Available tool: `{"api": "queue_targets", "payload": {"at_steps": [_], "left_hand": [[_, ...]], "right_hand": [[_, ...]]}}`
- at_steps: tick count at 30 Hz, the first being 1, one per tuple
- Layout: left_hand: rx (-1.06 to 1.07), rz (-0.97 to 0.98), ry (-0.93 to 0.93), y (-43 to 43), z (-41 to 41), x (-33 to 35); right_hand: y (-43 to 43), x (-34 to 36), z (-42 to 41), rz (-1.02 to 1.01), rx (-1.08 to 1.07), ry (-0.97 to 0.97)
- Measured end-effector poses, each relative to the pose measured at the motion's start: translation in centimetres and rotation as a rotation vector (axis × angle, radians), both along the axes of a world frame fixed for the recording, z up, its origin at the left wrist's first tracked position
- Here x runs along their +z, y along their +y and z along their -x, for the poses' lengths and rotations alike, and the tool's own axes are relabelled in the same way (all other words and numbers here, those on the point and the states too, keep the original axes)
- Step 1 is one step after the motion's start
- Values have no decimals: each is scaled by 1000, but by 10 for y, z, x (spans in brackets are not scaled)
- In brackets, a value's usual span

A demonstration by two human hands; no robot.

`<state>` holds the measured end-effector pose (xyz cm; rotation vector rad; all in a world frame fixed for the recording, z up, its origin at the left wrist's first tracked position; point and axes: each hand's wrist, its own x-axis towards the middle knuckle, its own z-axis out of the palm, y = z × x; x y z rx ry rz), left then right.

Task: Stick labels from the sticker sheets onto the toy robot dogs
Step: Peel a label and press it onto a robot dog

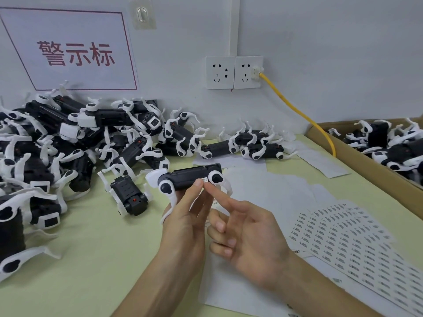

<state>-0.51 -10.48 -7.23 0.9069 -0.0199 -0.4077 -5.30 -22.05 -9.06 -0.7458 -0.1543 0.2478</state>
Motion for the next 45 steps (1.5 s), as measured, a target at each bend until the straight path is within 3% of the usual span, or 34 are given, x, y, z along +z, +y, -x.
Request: {"api": "queue_targets", "payload": {"at_steps": [6, 16, 45], "left_hand": [[176, 29, -1, -3, 0, -1], [271, 19, 22, -5, -1, -2], [331, 106, 17, 7, -18, -1]], "right_hand": [[0, 2, -1, 15, -14, 24], [2, 5, 1, 17, -46, 56], [-4, 8, 1, 43, -159, 40]]}}
